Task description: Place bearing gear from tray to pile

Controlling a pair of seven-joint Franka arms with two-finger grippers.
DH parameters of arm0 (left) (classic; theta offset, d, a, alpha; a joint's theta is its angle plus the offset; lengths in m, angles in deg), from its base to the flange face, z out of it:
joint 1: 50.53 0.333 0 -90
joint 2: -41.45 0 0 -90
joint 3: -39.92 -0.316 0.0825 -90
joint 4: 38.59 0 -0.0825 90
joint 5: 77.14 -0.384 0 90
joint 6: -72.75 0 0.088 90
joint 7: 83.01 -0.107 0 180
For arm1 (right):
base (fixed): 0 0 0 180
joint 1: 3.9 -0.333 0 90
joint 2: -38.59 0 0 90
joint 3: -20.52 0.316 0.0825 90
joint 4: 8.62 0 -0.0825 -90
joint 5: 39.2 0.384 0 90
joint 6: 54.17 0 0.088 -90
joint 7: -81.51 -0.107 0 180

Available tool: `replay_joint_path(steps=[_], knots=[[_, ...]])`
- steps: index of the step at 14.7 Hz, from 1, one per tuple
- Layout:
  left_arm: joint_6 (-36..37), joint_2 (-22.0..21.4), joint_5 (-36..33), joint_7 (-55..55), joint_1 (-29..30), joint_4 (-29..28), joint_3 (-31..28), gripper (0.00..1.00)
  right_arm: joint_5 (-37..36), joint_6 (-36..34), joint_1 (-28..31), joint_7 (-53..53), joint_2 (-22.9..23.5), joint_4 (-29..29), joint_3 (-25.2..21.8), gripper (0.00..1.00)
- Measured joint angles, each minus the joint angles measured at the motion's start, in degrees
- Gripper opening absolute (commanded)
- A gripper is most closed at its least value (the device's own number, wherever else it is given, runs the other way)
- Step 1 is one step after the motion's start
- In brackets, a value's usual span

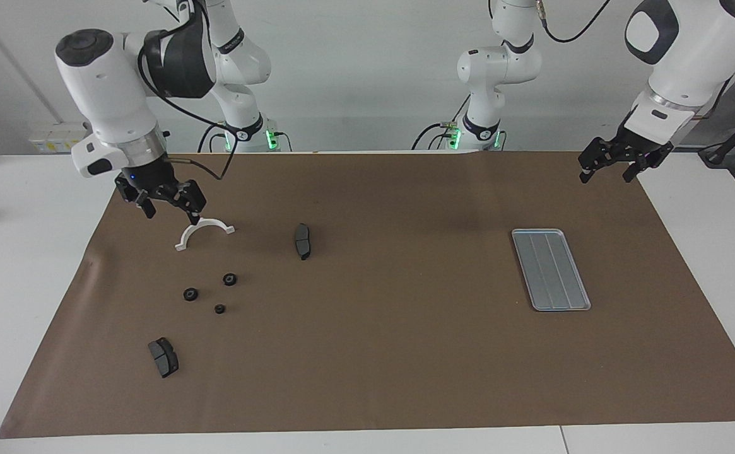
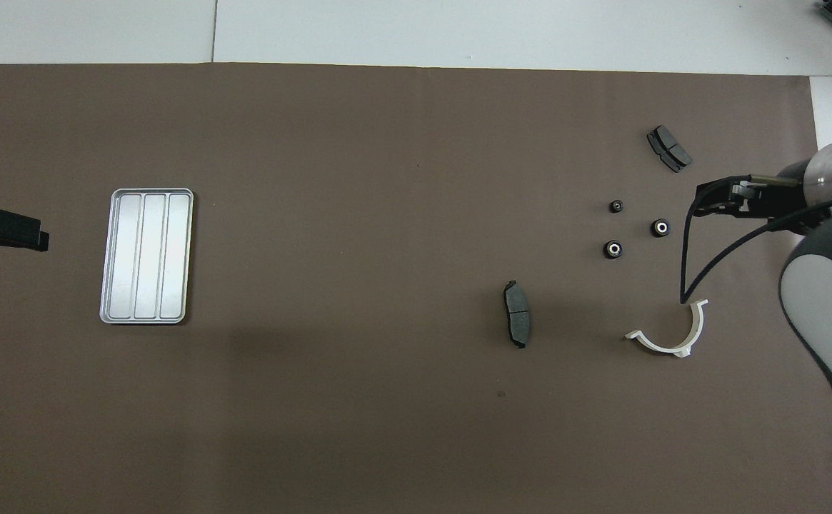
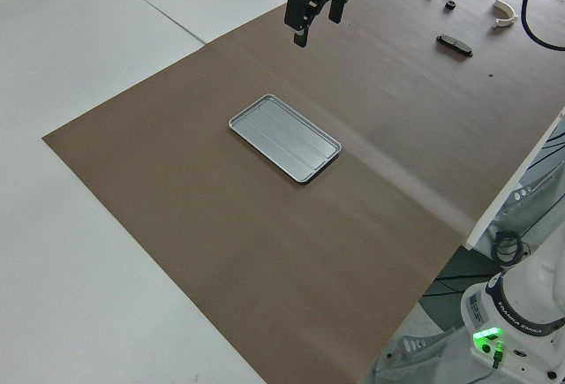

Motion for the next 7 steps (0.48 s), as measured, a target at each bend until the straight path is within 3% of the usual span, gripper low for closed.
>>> replay_joint_path(steps=[3,7], knots=[[0.0,0.0,0.0,0.0,0.0,0.0,0.0,1.0,0.0,-6.71,0.0,0.7,-0.39,5.54,0.0,1.0],[0.0,0.0,0.0,0.0,0.0,0.0,0.0,1.0,0.0,-9.84,0.11,3.39,-0.39,7.84,-0.11,1.0]])
